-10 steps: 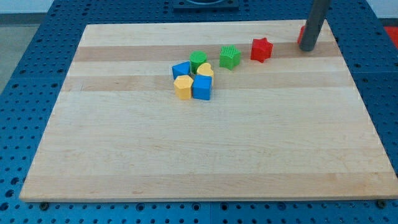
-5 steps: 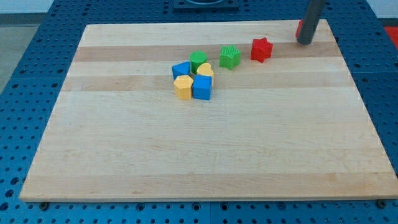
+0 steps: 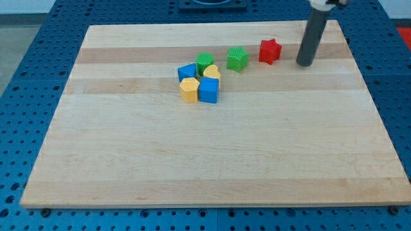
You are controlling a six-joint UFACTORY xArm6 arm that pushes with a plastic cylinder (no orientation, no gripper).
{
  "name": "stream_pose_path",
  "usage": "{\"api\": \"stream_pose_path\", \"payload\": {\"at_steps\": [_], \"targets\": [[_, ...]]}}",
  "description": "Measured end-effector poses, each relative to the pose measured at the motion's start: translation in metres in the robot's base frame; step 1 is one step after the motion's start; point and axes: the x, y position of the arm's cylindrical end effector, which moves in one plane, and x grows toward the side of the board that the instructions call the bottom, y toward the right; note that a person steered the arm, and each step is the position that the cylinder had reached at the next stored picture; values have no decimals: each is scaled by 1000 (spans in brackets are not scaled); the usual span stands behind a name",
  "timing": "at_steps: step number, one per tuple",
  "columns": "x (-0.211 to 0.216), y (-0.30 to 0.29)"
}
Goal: Point your arm towards the top right
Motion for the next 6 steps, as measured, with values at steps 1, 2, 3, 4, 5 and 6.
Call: {"api": "stream_pose_path", "payload": {"at_steps": [1,2,3,4,5,6], "targets": [[4,-49],[3,-84],[-13,-85],[-39,-84],[-43,-76],[-44,-55]]}}
